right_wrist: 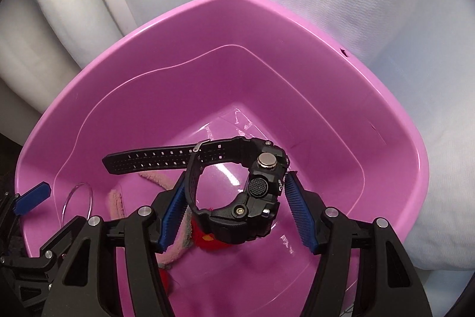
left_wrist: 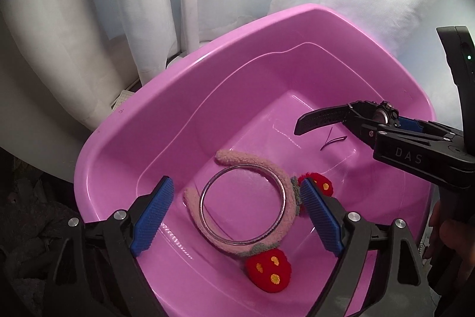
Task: Organize jewelry
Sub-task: 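Open the left tool to drop the bangle while the right tool releases the watch into the tub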
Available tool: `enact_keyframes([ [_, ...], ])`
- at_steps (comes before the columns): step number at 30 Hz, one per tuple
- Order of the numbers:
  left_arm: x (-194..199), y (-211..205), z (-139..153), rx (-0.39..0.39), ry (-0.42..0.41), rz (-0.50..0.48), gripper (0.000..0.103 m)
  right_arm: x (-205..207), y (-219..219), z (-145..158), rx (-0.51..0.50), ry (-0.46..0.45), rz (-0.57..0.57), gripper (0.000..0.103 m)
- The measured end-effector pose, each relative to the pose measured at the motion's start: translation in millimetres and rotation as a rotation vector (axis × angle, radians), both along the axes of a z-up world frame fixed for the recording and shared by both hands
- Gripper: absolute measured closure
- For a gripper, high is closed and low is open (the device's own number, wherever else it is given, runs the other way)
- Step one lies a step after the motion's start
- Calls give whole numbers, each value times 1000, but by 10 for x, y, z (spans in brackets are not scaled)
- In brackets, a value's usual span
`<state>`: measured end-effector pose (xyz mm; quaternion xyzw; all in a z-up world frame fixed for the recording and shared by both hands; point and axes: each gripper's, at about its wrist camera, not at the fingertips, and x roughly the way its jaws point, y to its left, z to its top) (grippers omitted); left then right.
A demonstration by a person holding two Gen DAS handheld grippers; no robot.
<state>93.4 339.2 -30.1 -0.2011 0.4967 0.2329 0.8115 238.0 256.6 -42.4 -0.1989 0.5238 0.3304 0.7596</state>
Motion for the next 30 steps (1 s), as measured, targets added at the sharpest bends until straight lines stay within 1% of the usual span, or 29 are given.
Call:
enact_keyframes([
  [1,-16,5,10,-1,-4,6,14,6,6,12,-1,0,-3,38],
  [2,-24,11,13,-1,-3,11,14,10,11,28,-1,-3,-5,38],
  [8,-65,6,15,2,6,14,13,48,14,100,15,-7,-3,38],
  [11,-105,-27,80,11,3,14,13,50,15,113,14,-6,-2,38],
  [20,-169,-63,162,22,-16,15,13,-61,-117,135,24,-16,-9,38],
  [27,-218,-103,222,34,-25,5,13,-111,-168,216,34,-24,-17,38],
  [30,-260,-123,265,33,-46,-1,13,-136,-204,262,42,-24,-20,38],
])
